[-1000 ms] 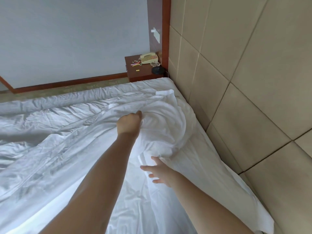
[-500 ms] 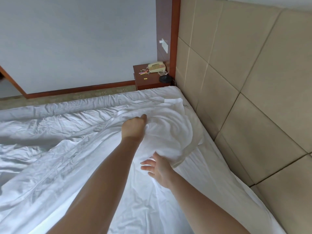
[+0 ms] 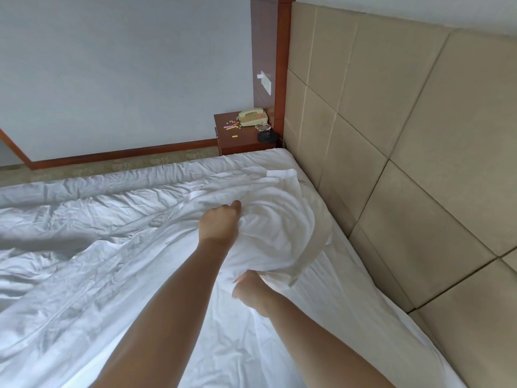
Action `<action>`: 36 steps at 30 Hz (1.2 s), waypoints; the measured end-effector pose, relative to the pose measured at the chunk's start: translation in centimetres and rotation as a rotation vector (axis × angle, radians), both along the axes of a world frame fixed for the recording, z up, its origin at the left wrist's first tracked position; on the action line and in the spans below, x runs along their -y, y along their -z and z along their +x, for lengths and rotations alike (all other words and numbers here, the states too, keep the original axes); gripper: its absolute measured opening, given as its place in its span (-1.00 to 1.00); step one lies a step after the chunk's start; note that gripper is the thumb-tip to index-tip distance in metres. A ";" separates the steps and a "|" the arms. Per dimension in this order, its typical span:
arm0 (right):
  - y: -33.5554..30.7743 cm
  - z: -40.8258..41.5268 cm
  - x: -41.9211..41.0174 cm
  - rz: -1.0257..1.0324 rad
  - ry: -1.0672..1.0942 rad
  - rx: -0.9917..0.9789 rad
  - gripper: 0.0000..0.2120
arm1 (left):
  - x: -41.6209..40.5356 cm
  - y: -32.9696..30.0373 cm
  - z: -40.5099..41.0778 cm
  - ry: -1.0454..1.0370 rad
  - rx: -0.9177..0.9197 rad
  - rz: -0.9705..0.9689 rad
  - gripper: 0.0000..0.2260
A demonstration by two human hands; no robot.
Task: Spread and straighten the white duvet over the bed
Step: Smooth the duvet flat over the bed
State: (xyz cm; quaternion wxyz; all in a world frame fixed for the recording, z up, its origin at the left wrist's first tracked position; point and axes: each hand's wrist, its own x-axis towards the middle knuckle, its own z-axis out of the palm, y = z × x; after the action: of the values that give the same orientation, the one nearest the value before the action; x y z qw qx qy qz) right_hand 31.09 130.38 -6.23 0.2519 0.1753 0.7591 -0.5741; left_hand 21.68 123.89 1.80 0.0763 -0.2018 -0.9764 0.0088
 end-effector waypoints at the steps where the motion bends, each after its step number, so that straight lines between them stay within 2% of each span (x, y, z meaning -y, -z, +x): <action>1: 0.2 0.2 0.3 0.013 -0.081 0.024 -0.71 | 0.1 0.0 -0.1 0.002 -0.001 -0.003 -0.84; 3: -0.4 1.2 1.2 0.009 -0.163 0.035 -0.76 | 0.2 0.1 0.0 0.017 -0.012 -0.012 -0.85; 5: 0.4 1.6 1.6 0.036 -0.155 -0.008 -0.82 | 0.2 0.0 0.1 0.033 -0.004 -0.021 -0.85; 7: 1.3 2.2 0.5 0.223 -0.207 -0.076 -0.80 | 0.4 -0.2 0.0 0.050 -0.007 -0.039 -0.84; 9: 2.8 2.3 -2.0 0.410 -0.042 -0.151 -0.73 | 0.7 -0.5 0.0 0.072 -0.005 -0.073 -0.83; 10: 2.5 1.7 -3.8 0.389 0.012 -0.077 -0.62 | 0.7 -0.8 0.1 0.079 0.003 -0.084 -0.83; 11: 2.2 0.8 -5.6 0.477 0.094 -0.071 -0.56 | 0.6 -1.2 0.4 0.081 0.010 -0.084 -0.83; 13: -1.2 -1.0 -8.3 0.560 0.156 -0.144 -0.66 | 0.4 -2.6 0.6 0.067 0.007 -0.054 -0.76; 14: -3.4 -2.2 -9.3 0.662 0.242 -0.309 -0.68 | 0.3 -3.6 0.4 0.059 -0.018 -0.033 -0.72; 15: -5.2 -3.2 -10.0 0.722 0.251 -0.366 -0.69 | 0.2 -4.8 -0.1 0.049 -0.063 -0.014 -0.70; 19: -10.8 -4.9 -9.4 0.646 0.495 -0.662 -0.72 | 0.8 -9.4 -1.8 0.000 -0.201 0.041 -0.65; 21: -9.3 -4.1 -9.7 0.626 0.553 -0.582 -0.67 | 0.4 -8.5 -0.6 0.028 -0.167 0.029 -0.61; 23: -5.8 -1.9 -10.8 0.548 0.612 -0.286 -0.62 | -0.9 -3.9 1.8 0.214 -0.221 0.037 -0.58; 24: -4.0 -0.4 -11.5 0.481 0.614 -0.105 -0.63 | -1.4 -1.4 3.7 0.269 -0.155 0.066 -0.56; 25: -2.2 1.3 -12.1 0.401 0.579 0.069 -0.63 | -1.8 1.1 5.6 0.301 0.012 0.037 -0.52; 26: -1.0 2.9 -12.5 0.351 0.543 0.207 -0.62 | -1.9 3.5 7.3 0.297 0.259 0.008 -0.47; 28: 0.9 4.9 -13.9 0.373 0.560 0.341 -0.61 | -1.6 7.0 9.5 0.265 0.809 -0.144 -0.30; 29: 1.3 5.4 -14.3 0.391 0.582 0.314 -0.61 | -1.5 7.5 9.6 0.247 0.906 -0.164 -0.26; 32: 1.5 5.8 -14.7 0.361 0.774 0.089 -0.64 | -1.4 7.2 8.2 0.196 0.844 -0.061 -0.36; 34: 0.1 5.9 -13.8 0.351 0.812 -0.123 -0.60 | -1.4 6.4 7.4 0.161 0.822 -0.029 -0.39; 36: -1.3 6.0 -12.5 0.283 0.715 -0.261 -0.55 | -1.6 5.7 7.3 0.147 0.801 -0.027 -0.37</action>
State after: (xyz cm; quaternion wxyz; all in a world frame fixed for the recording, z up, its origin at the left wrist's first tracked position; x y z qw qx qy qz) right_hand 37.08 142.86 -4.96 -0.0884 0.3868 0.7475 -0.5328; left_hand 29.00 125.44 -3.90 -0.3125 -0.2593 -0.9116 -0.0631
